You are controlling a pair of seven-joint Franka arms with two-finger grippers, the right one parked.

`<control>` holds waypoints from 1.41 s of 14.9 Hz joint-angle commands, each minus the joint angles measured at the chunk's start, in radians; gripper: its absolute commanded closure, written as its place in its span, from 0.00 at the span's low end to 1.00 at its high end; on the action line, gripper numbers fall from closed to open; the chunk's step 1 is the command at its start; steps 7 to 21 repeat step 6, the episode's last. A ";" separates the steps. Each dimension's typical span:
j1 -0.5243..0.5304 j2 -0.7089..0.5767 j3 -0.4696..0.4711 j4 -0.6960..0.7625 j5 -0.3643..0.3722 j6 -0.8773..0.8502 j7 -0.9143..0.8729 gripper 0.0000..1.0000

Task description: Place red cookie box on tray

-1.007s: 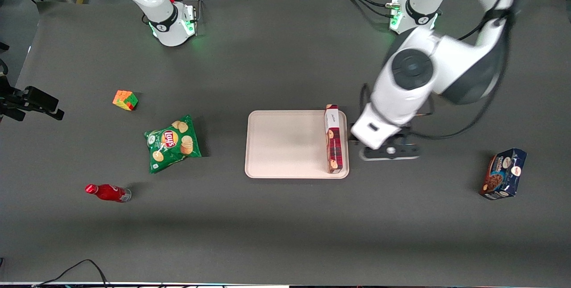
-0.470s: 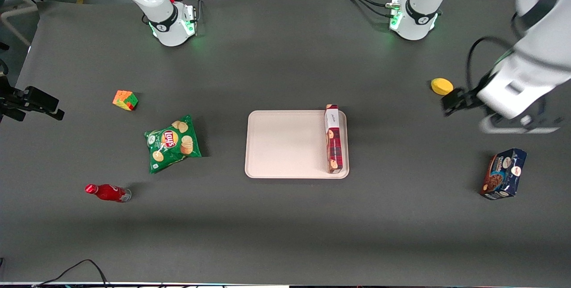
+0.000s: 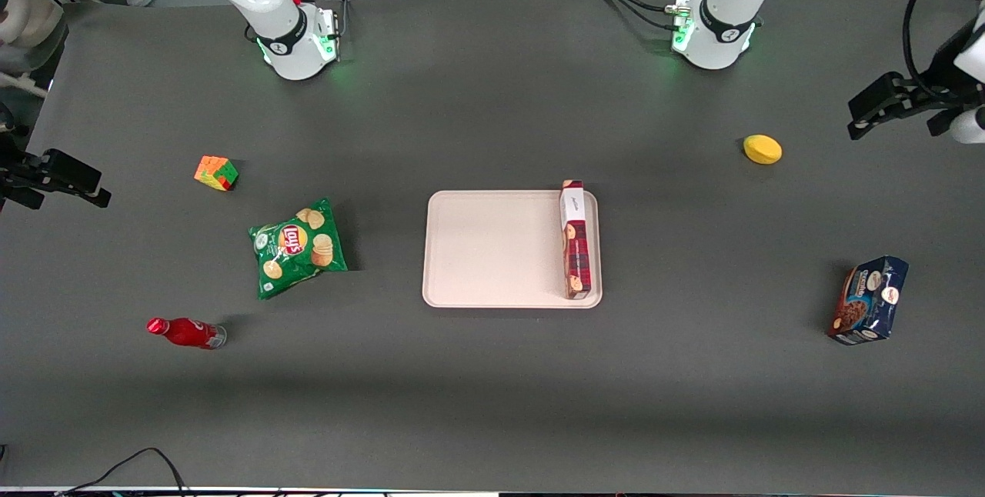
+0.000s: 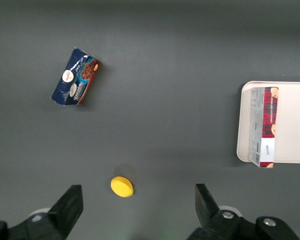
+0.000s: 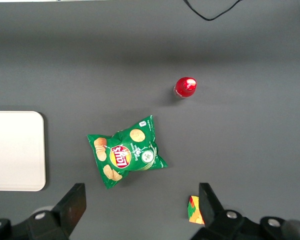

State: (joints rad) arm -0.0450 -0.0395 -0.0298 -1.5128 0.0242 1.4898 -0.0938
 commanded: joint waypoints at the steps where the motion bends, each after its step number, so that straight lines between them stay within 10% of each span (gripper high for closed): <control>1: -0.010 -0.013 0.022 -0.098 -0.009 0.105 0.022 0.00; 21: -0.009 -0.019 0.025 -0.177 -0.012 0.202 0.020 0.00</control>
